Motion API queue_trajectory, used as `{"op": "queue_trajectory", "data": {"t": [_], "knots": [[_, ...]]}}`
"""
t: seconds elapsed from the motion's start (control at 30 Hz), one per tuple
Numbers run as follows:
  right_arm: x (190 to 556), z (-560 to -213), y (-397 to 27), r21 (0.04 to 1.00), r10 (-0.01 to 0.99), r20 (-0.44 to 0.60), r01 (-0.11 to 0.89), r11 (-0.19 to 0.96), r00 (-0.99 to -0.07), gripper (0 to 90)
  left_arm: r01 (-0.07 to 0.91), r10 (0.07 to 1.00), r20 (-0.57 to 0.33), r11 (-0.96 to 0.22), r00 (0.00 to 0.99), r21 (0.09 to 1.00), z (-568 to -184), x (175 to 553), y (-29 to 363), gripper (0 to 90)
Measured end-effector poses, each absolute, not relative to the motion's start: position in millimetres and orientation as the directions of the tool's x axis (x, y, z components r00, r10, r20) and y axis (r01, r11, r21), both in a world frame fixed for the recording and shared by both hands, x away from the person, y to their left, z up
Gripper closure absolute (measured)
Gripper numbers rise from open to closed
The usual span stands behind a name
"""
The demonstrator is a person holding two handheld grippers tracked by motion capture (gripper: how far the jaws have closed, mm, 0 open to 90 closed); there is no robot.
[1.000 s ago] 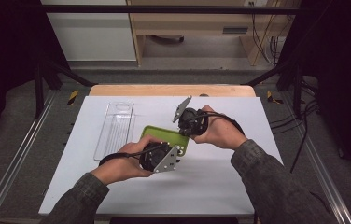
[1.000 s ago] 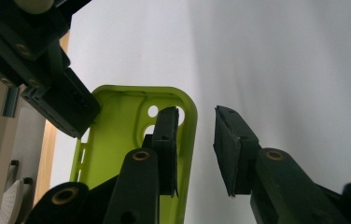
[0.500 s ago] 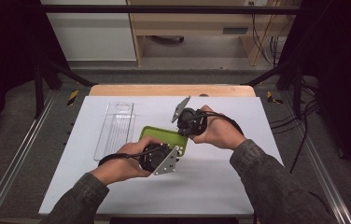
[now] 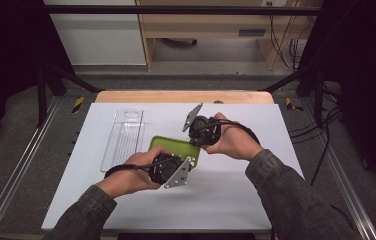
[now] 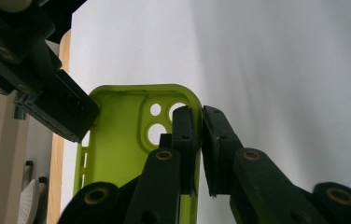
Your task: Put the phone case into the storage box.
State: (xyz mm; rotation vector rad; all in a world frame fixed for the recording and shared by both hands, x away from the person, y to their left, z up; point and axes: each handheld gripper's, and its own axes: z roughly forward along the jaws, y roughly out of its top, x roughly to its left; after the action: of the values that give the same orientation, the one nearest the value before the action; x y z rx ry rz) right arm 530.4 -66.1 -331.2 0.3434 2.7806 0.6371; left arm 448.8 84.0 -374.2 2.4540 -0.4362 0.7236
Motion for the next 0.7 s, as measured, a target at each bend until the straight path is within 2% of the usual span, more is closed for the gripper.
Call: {"op": "queue_trajectory", "data": {"t": [0.13,0.17,0.7], "knots": [[529.9,-330.0,-64.8,0.455,0.285,-0.209,0.165,0.875,-0.936,88.1,-0.443,-0.164,0.582,-0.814,0.797,0.377,-372.9,448.5,83.8,85.2],[529.9,-329.8,-64.5,0.455,0.285,-0.209,0.164,0.875,-0.936,88.1,-0.432,-0.145,0.573,-0.807,0.806,0.403,-375.2,447.7,83.2,85.4],[531.3,-328.4,-64.1,0.490,0.285,-0.189,0.162,0.857,-0.940,85.6,-0.429,-0.148,0.578,-0.817,0.803,0.386,-375.9,447.6,84.0,86.5]]}}
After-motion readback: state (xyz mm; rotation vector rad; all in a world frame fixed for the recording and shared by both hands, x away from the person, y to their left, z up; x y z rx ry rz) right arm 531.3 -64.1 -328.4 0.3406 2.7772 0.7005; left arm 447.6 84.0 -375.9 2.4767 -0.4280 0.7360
